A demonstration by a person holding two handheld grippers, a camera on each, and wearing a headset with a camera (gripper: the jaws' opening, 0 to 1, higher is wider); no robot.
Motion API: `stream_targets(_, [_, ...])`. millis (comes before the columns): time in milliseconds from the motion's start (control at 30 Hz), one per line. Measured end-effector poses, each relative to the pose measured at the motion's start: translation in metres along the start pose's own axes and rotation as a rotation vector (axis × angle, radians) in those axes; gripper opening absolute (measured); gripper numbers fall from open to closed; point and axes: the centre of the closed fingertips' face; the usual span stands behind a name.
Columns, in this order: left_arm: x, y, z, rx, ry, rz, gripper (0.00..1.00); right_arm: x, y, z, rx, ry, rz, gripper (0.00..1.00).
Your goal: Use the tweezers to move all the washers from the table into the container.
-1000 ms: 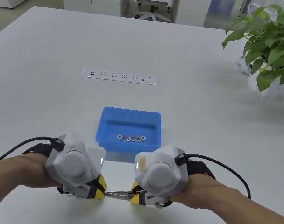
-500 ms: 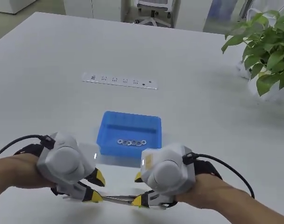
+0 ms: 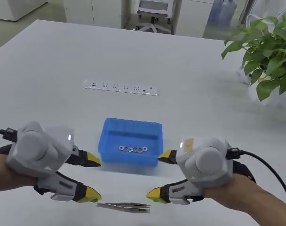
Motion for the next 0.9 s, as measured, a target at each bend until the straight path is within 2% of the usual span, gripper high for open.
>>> stream_targets(167, [0.006,0.006,0.012,0.050,-0.046,0.031,0.64,-0.005,-0.008,0.020,-0.049,-0.049,-0.047,0.70])
stream_targets(333, [0.009,0.013,0.024,0.101,-0.073,0.069,0.70,-0.012,-0.008,0.033,-0.077,-0.082,-0.095,0.79])
stream_targets(533, [0.006,0.011,0.030,0.120,-0.077,0.106,0.77,-0.019,-0.001,0.046,-0.092,-0.121,-0.135,0.88])
stream_targets(700, [0.007,0.012,0.036,0.157,-0.093,0.133,0.85,-0.023,0.002,0.052,-0.096,-0.153,-0.175,0.95])
stream_targets(900, [0.007,0.012,0.040,0.160,-0.088,0.163,0.93,-0.018,0.003,0.059,-0.100,-0.174,-0.182,1.00])
Point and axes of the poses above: the centre of the closed fingertips' face, and the gripper's own axes: z roughly backward along the fingers, y roughly to its left, x roughly out of its top, and after that the axes turned 8 degrees about x, right-handed
